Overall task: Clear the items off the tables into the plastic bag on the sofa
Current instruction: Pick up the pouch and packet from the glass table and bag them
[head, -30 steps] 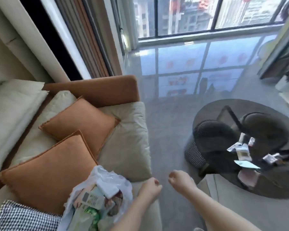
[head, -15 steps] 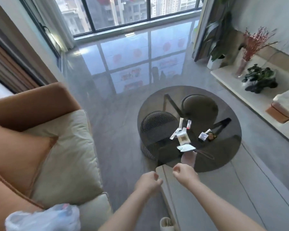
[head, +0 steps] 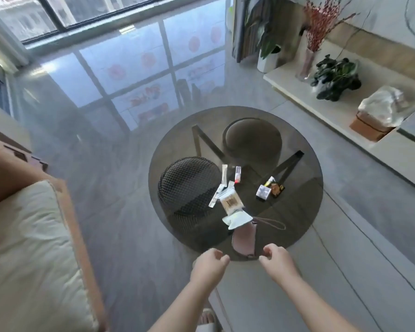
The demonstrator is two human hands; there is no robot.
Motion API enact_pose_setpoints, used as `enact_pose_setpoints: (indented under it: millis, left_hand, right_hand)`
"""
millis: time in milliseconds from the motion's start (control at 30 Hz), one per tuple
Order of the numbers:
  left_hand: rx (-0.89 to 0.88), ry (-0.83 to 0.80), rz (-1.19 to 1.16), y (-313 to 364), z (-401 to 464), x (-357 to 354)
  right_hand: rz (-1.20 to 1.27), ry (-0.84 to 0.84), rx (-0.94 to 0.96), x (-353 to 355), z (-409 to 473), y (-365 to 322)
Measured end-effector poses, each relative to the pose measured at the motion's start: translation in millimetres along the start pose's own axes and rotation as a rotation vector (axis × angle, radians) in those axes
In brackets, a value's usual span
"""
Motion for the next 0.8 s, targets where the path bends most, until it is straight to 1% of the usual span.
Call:
enact_pose_setpoints:
  millis: [133,233,333,433,500,600,700,767,800]
  left_hand:
    - [0.029,-0.023,-0.098,8,67,-8]
    - [0.045,-0.02,-0.179,16,120,-17]
    - [0.088,-0.007,-0.285,22,170,-29]
    - [0.148,0.011,-0.305,25,210,-43]
    - [0.225,0.007,-0.323,23,226,-54]
    - [0.341,0.0,-0.412,20,238,-65]
    - [0.434,-0.029,-0.557,20,246,-71]
    - [0.464,-0.055,-0.654,21,247,-73]
    - [0.466,-0.061,-0.667,21,246,-72]
  right_hand:
    - [0.045,0.009,-0.085,-20,49,16]
    - [0.081,0.031,-0.11,-36,88,23]
    - [0.146,0.075,-0.121,-51,123,25]
    - [0.152,0.14,-0.163,-63,149,28]
    - [0.14,0.182,-0.195,-68,159,31]
    - [0.139,0.236,-0.218,-72,167,39]
    - [0.186,0.242,-0.212,-71,170,47]
    - [0.202,0.244,-0.203,-66,168,51]
    - [0.195,0.247,-0.196,-63,167,53]
Point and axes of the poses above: each hand's wrist, its own z-axis towards the middle knuckle, its own x-axis out of the back of the hand, y = z × x, the point moved 6 cm from there along z, towards the middle knuckle, and after that the axes turned 13 degrees about z, right-handed, at the moved point
